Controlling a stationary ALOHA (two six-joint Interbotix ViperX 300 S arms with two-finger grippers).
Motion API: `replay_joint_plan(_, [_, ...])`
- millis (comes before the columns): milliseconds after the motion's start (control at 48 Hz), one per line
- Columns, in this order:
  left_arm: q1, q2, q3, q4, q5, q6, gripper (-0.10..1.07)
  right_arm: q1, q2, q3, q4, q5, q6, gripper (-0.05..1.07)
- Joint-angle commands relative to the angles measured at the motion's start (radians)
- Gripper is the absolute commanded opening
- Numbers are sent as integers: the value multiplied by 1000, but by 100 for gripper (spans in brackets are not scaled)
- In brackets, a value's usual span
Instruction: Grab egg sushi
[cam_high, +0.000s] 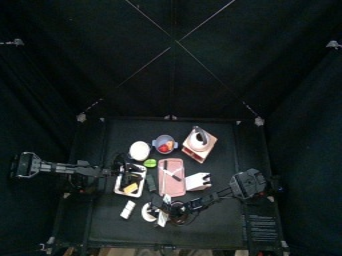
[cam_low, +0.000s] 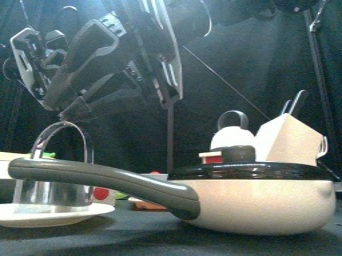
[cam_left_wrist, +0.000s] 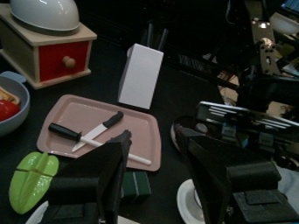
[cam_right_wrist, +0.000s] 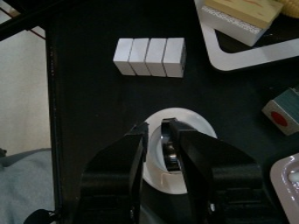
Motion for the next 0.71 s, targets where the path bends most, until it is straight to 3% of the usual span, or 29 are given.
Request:
replay_joint_plan(0, [0, -3, -20, -2, 5, 0, 84, -17, -91, 12, -2, -2, -2, 69])
replay_joint_plan(333, [-6, -5, -58, 0, 49, -5, 84, -40, -275, 184, 9, 40, 2, 69])
replay_joint_plan(479, [-15, -5, -138, -8, 238, -2, 84, -40, -331, 258, 20, 75, 3, 69])
replay_joint_plan(688, [-54, -5, -261, -8, 621, -9, 84, -32, -436, 368, 95, 112, 8, 69])
